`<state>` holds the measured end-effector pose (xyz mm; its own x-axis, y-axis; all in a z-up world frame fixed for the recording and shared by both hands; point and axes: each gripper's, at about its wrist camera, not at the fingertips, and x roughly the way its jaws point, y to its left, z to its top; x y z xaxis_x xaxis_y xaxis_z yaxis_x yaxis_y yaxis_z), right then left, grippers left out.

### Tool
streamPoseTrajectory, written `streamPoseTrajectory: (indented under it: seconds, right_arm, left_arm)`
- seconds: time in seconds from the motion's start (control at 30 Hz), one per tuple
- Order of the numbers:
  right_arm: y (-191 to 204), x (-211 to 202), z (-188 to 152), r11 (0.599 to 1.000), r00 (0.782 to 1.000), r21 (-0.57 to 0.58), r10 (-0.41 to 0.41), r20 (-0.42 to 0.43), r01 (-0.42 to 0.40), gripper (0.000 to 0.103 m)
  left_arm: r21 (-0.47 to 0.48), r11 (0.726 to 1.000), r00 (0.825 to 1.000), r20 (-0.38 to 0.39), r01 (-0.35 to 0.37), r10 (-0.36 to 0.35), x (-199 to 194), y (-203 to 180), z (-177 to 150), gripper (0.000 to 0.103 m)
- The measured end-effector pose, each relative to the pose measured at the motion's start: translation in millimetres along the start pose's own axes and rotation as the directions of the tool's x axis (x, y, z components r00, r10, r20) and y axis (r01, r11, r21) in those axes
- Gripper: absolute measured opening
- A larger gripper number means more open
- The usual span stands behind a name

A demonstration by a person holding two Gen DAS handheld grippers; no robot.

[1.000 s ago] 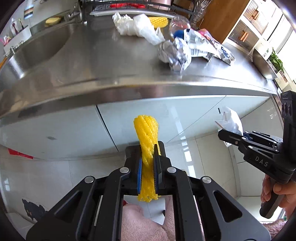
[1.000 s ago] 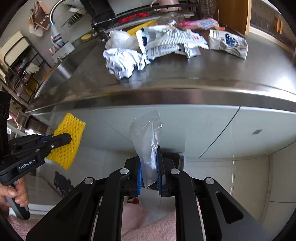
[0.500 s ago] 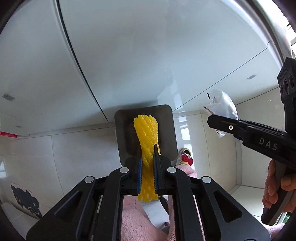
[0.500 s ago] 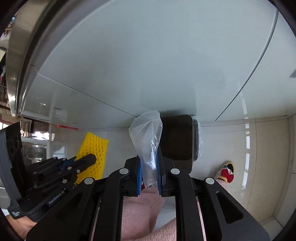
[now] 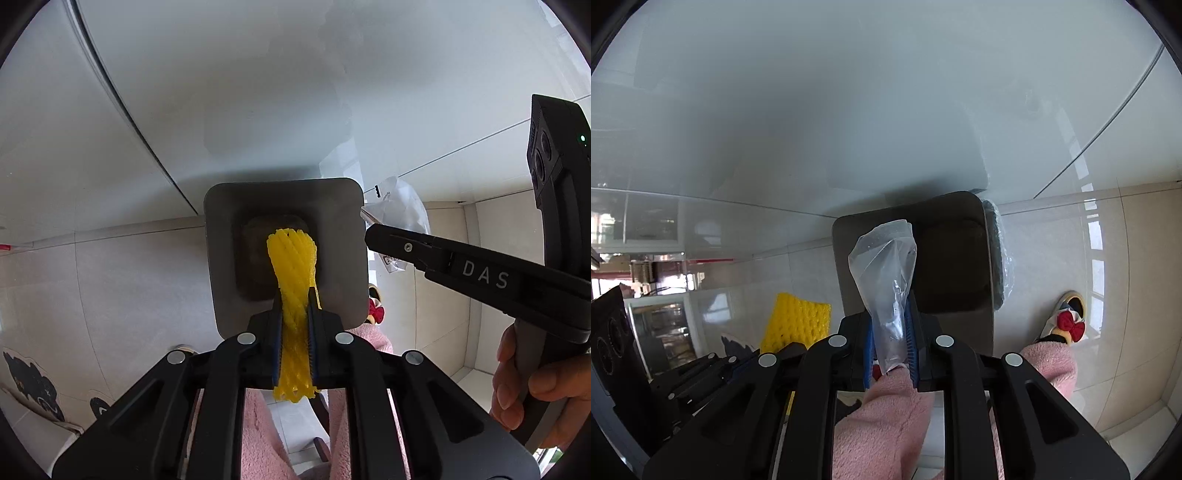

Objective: Collect trash
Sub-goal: 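Carry both items over the floor bin and open both tools to drop them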

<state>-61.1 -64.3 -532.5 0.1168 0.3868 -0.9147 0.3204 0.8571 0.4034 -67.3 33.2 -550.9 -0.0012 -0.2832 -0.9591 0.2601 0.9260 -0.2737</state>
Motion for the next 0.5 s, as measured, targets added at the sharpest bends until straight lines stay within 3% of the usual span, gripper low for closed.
streamPoseTrajectory:
  seconds: [0.03, 0.1, 0.13, 0.2, 0.37, 0.5]
  right_arm:
    - [-0.7, 1.8, -1.4, 1.0, 1.0, 0.006, 0.0, 0.0, 0.0, 0.02]
    - [-3.1, 4.4, 1.5, 1.0, 1.0, 0.024, 0.012, -0.002, -0.012, 0.04]
    - [-3.0, 3.2, 2.6, 0.999, 1.0, 0.034, 0.02, 0.003, -0.02, 0.043]
    - [-0.8, 1.0, 5.1, 0.999, 1.0, 0.04, 0.023, 0.012, -0.023, 0.045]
    - [0.9, -5.0, 12.2, 0.999, 1.0, 0.04, 0.014, 0.025, -0.015, 0.056]
    - [0.6, -11.2, 15.5, 0.999, 0.999, 0.042, 0.011, 0.03, -0.012, 0.063]
  left_arm:
    - [-0.006, 1.0, 1.0, -0.004, 0.008, -0.008, 1.4, 0.9, 1.0, 0.012]
    - [0.0, 1.0, 1.0, -0.01, 0.014, -0.014, 3.2, -0.7, 1.0, 0.012]
    - [0.007, 1.0, 1.0, -0.011, 0.014, -0.014, 3.1, -2.3, 1.3, 0.014]
    - [0.022, 1.0, 1.0, -0.006, 0.007, -0.006, 0.0, -5.6, 1.2, 0.019]
    - [0.013, 1.0, 1.0, 0.014, -0.004, 0.003, -6.4, -8.0, 2.9, 0.051]
    - [0.009, 1.0, 1.0, 0.013, -0.013, 0.013, -12.9, -8.7, 2.6, 0.059]
